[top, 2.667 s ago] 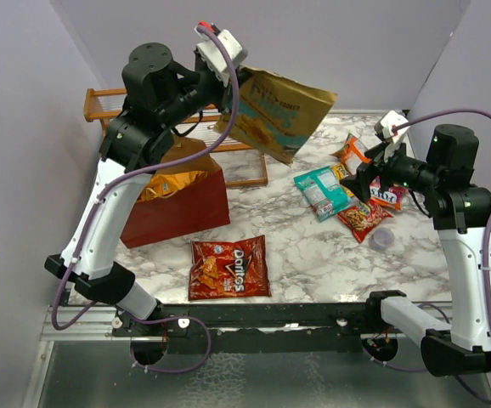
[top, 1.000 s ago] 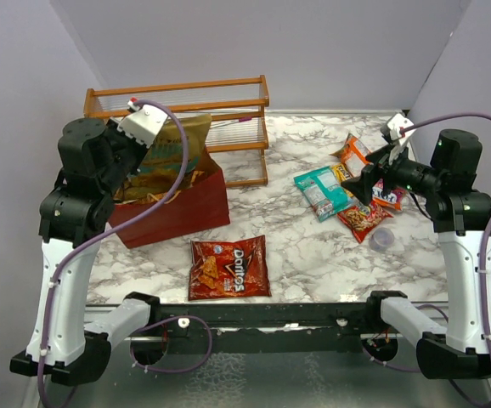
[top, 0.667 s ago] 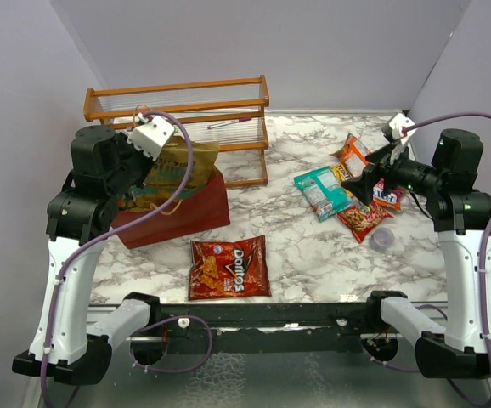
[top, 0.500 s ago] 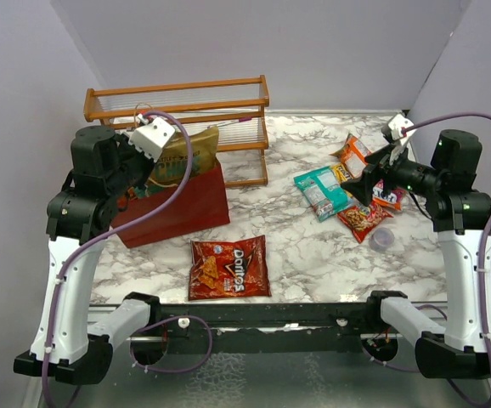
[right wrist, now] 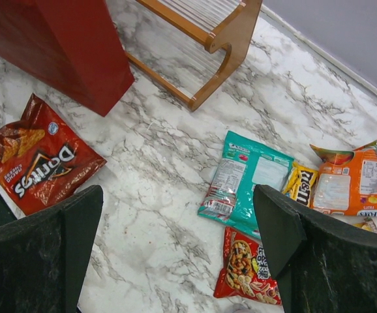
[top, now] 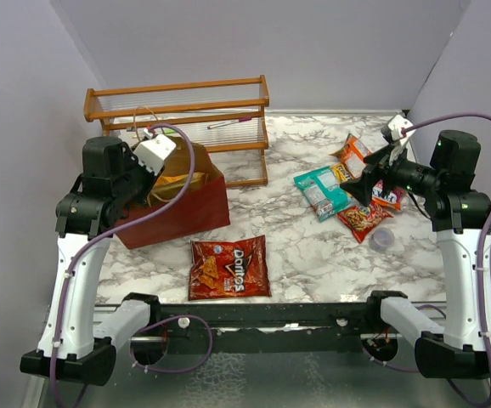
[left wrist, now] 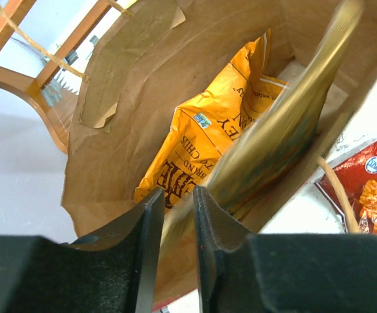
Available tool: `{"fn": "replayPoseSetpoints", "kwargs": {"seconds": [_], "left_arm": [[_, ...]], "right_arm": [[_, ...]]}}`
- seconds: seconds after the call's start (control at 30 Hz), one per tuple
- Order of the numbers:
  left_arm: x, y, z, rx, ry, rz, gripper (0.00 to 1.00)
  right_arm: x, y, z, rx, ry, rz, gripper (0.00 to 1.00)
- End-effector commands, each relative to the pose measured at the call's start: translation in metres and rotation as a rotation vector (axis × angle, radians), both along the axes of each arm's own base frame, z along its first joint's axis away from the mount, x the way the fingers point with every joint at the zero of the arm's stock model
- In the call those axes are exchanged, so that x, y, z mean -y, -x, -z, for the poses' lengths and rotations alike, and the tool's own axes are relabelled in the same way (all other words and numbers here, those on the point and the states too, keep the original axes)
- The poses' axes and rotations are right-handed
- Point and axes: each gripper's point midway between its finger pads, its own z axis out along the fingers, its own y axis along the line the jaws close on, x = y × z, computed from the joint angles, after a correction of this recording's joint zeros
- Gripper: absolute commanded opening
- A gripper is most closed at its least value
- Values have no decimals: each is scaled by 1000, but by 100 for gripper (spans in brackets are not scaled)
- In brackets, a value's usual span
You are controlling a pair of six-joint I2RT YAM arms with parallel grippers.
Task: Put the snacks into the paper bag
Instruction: Place the snack in the paper bag, then pick up the snack from the center of the board.
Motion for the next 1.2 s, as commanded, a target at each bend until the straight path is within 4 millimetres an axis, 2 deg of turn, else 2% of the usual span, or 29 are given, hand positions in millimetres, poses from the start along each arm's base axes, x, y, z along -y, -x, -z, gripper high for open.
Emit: {"fn": "replayPoseSetpoints", "kwargs": {"seconds": [0.0, 0.2, 0.3, 0.5, 0.67, 0.8, 0.97, 1.17], "left_arm": [[1, -2, 0, -23, -18, 28, 33], [18, -8, 5, -92, 7, 124, 43], [24, -11, 5, -128, 38, 138, 45], [39, -9, -11, -115, 105, 190, 47], [47, -7, -7, -142, 143, 216, 48], [55, -10, -29, -62, 172, 254, 49], [77, -1, -65, 33, 243, 387, 58], [101, -7, -85, 35, 347, 482, 74]], "right_arm": [[-2, -1, -7, 27, -21, -17, 99], [-3, 0, -5, 28, -21, -19, 99], [-3, 0, -3, 27, -20, -19, 99], [-3, 2, -2, 27, -22, -24, 99], [-4, 3, 0, 24, -24, -27, 99], [-4, 5, 3, 21, -23, -31, 100], [-1, 0, 25, -18, 5, -28, 100], [13, -27, 73, -25, 54, 42, 97]]}}
